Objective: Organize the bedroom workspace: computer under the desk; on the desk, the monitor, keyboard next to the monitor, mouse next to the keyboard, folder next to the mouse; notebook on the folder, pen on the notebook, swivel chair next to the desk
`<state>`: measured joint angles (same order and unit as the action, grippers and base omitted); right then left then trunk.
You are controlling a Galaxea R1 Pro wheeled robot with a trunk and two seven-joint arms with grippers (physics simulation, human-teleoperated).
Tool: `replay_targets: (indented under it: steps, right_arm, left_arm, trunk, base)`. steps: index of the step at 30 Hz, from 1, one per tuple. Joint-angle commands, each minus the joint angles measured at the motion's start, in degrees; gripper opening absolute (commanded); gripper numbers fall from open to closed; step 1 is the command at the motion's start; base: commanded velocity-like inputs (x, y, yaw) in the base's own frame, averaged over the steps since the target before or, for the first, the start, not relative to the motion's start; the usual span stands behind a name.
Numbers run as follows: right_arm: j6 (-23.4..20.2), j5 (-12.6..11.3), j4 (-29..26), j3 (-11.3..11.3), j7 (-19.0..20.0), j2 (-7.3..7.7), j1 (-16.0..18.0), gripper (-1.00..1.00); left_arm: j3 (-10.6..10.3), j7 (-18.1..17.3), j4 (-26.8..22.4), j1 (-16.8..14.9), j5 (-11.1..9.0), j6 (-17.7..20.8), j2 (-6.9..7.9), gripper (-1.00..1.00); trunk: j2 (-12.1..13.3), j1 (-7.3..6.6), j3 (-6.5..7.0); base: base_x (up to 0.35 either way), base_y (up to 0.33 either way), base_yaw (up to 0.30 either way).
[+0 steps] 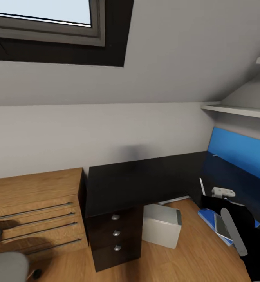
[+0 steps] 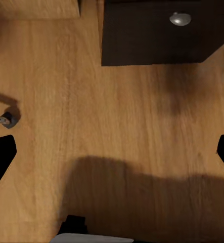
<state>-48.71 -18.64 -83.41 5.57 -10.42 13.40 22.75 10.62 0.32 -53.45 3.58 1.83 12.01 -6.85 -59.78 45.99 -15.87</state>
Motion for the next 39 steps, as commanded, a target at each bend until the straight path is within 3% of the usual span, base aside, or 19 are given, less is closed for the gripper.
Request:
replay_targets:
  steps: [1, 5, 19, 32, 39]
  right_arm:
    - [-0.2, -0.6, 0.1, 0.0, -0.5, 0.16, 0.0, -1.0]
    - [-0.2, -0.6, 0.3, -0.2, -0.6, 0.14, 0.0, -1.0]
    - [0.0, -0.4, 0.4, -2.0, -0.8, -0.2, 0.1, -1.0]
    - [0.3, -0.5, 0.7, -6.1, -0.4, -0.13, 0.1, -1.0]
    - [0.2, -0.4, 2.6, -6.5, -0.5, -0.14, 0.1, -1.0]
  left_arm:
    - [0.1, 0.1, 0.7, 0.0, 0.2, -3.1, -0.02, 1.0]
    - [0.1, 0.1, 1.2, 0.0, 0.3, -5.6, -0.05, 1.0]
    - [0.1, 0.1, 1.4, 0.0, 0.4, -6.3, -0.09, 1.0]
    - [0.0, 0.1, 1.5, 0.0, 0.3, -6.3, -0.12, 1.0]
    - [0.0, 0.1, 1.5, 0.0, 0.3, -6.3, -0.17, 1.0]
  trunk:
    - [0.0, 0.01, -0.02]
    - [0.0, 0.01, 0.13]
    - [0.0, 0.01, 0.61]
    - [0.0, 0.01, 0.64]
    - [0.0, 0.01, 0.64]
  base:
    - [0.0, 0.0, -0.269]
    - [0.0, 0.0, -0.269]
    - [0.0, 0.0, -0.252]
    - [0.0, 0.0, -0.031]
    - [0.0, 0.0, 0.0]
